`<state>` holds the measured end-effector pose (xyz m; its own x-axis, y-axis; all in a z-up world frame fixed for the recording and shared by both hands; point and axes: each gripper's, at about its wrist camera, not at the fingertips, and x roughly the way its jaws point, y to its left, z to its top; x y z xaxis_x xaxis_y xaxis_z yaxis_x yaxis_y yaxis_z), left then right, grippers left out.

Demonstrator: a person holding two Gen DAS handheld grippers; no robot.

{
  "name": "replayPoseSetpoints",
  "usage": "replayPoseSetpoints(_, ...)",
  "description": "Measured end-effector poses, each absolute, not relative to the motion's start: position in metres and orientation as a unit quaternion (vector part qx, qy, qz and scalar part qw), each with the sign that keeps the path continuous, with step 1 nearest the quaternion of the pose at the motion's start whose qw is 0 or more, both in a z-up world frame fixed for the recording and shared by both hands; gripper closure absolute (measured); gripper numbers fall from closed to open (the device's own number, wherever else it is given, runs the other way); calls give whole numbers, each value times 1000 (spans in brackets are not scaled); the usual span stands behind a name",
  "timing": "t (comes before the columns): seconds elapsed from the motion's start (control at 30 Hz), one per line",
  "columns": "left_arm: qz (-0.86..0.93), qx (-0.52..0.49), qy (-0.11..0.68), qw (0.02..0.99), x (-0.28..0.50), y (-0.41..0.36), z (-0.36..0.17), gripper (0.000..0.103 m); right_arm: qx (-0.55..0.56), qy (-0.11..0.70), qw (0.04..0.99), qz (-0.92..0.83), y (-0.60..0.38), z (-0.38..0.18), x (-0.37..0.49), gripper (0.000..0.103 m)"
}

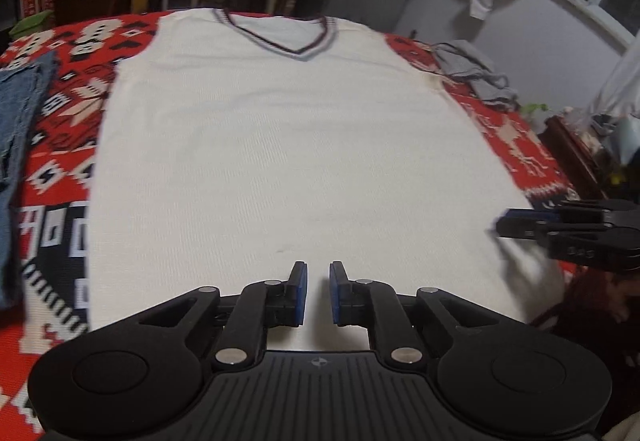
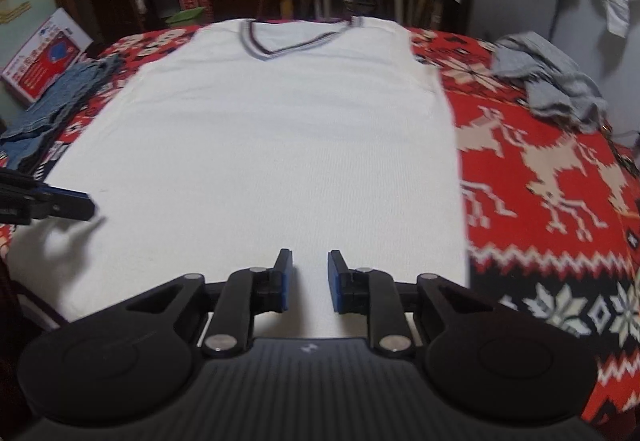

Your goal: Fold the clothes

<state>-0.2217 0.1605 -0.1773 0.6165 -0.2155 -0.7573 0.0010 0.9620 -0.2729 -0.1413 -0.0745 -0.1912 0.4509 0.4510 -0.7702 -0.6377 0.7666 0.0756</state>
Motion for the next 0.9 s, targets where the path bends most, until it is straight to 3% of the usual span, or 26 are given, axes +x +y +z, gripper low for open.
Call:
replayPoseSetpoints(0.2,-107,-120,446,881,-219,124,-187,91,-134,409,825,367,-40,-197,-166,83)
replayPoseSetpoints(0.53,-92,-99,443,886,-240,117,-182,91,-117,413,830,356,-63,-191,-188,83)
replayPoseSetpoints(0.9,-66,-144,389,908,-198,157,-150,91,-99,382,843,364,-52,-151,-127,83)
